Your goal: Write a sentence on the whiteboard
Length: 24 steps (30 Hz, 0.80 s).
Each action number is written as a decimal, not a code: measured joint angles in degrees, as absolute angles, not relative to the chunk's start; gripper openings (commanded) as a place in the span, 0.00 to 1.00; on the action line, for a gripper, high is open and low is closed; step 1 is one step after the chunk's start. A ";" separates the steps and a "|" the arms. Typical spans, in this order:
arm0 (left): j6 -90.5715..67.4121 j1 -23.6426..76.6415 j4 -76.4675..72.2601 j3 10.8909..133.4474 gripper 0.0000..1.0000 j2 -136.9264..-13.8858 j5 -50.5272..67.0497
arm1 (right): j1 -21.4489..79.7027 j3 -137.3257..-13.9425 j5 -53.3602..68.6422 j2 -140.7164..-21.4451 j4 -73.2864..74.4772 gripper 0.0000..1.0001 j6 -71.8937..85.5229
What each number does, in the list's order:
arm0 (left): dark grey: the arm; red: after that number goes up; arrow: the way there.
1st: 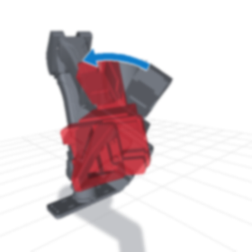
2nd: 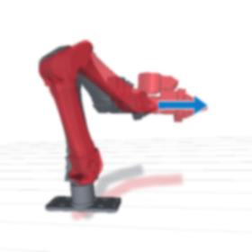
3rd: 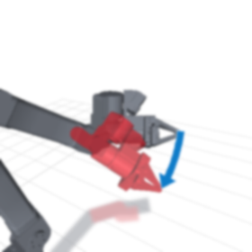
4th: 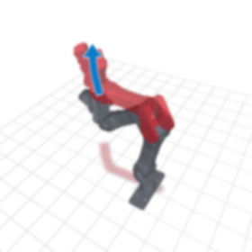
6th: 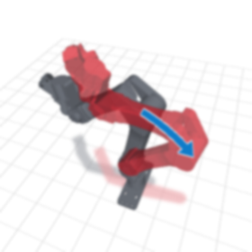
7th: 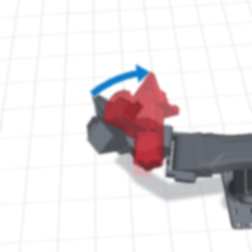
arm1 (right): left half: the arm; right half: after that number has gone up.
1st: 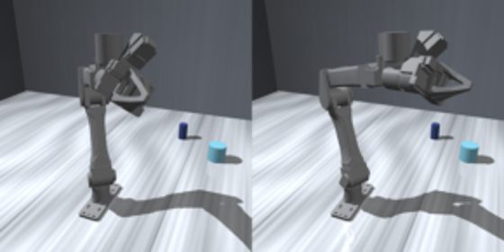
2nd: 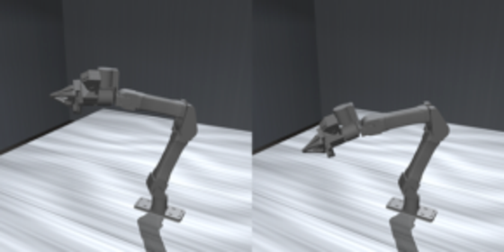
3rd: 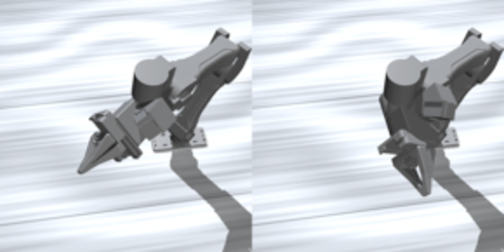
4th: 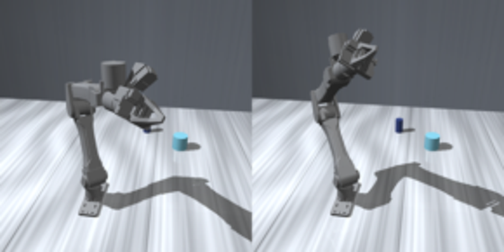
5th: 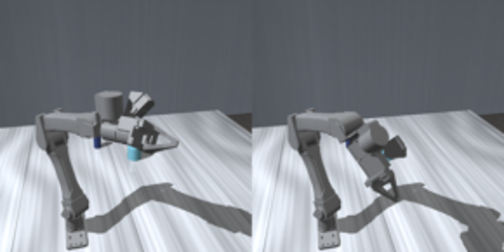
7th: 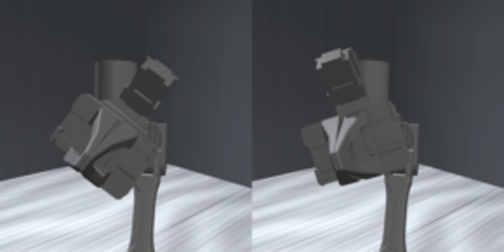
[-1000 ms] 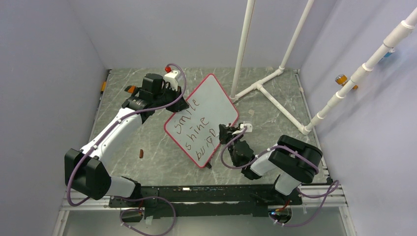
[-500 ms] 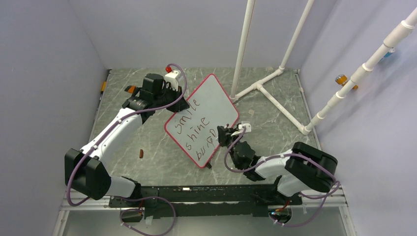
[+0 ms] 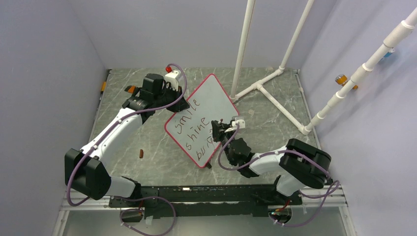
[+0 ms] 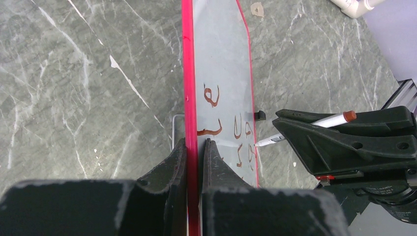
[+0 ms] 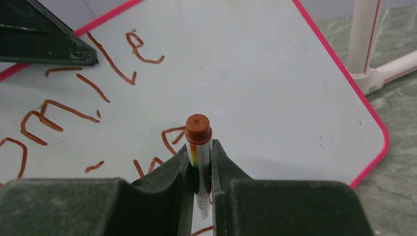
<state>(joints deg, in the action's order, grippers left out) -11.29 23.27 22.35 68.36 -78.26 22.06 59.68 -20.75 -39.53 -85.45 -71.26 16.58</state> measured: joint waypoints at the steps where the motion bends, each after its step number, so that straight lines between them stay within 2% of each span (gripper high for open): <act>1: -11.29 23.27 22.35 68.36 0.00 -78.26 22.06 | 59.68 -21.30 -39.44 -86.00 -71.64 0.00 16.29; 11: -11.29 23.27 22.33 68.36 0.00 -78.26 22.09 | 59.11 -25.76 -38.65 -88.79 -74.24 0.00 14.41; 24: -11.29 23.27 22.33 68.36 0.00 -78.26 22.04 | 57.87 -25.71 -38.76 -91.85 -75.37 0.00 15.51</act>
<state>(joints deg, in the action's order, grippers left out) -11.29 23.27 22.33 68.36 -78.26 22.04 57.87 -25.71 -38.76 -91.85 -75.37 15.51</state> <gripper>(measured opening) 0.126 0.160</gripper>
